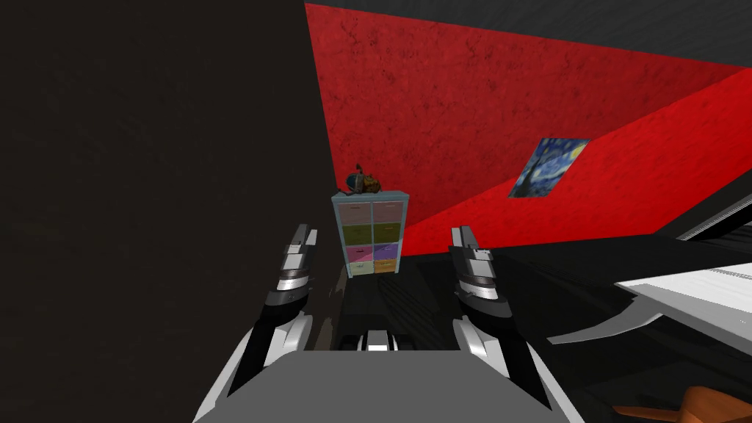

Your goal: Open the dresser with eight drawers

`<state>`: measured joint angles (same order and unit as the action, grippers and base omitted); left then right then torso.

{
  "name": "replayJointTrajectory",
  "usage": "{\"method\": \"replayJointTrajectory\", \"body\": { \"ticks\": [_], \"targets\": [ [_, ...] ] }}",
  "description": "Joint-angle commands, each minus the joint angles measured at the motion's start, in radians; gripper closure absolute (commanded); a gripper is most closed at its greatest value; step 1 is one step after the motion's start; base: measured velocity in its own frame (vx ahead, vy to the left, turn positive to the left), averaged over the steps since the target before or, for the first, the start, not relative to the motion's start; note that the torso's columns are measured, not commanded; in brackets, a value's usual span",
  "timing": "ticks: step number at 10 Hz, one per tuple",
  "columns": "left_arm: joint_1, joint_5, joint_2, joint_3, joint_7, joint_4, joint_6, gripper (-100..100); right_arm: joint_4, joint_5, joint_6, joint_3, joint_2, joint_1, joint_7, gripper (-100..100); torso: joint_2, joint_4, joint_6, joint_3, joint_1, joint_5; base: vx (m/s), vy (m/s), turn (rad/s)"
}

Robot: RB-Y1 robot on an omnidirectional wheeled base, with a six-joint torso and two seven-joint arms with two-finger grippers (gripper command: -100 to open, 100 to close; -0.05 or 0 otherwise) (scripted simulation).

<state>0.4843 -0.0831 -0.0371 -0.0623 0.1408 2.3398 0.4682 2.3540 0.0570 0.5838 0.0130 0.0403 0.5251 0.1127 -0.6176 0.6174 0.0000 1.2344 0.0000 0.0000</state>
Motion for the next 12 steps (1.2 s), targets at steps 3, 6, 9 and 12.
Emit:
{"method": "replayJointTrajectory", "body": {
  "ticks": [3,6,9,12],
  "targets": [
    [-0.012,-0.001,-0.063,0.006,0.001,-0.056,0.011,-100,0.000,0.000,0.000,0.000,0.000,0.000,0.000,0,-0.114,0.116,0.000,0.238,0.000,0.000,0.058,-0.008,-0.003],
    [-0.027,-0.002,-0.088,0.013,0.003,-0.123,0.024,-100,0.000,0.000,0.000,0.000,0.000,0.000,0.000,0,-0.119,0.120,0.000,0.242,0.001,0.000,0.091,-0.008,-0.003],
    [-0.045,-0.003,-0.100,0.021,0.005,-0.202,0.040,-100,0.000,0.000,0.000,0.000,0.000,0.000,0.000,0,-0.121,0.121,0.000,0.241,-0.001,0.000,0.100,-0.015,-0.004],
    [-0.057,-0.004,-0.102,0.026,0.006,-0.256,0.051,-100,0.000,0.000,0.000,0.000,0.000,0.000,0.000,0,-0.122,0.121,0.000,0.241,0.001,0.000,0.086,-0.011,-0.002]
  ]
}}
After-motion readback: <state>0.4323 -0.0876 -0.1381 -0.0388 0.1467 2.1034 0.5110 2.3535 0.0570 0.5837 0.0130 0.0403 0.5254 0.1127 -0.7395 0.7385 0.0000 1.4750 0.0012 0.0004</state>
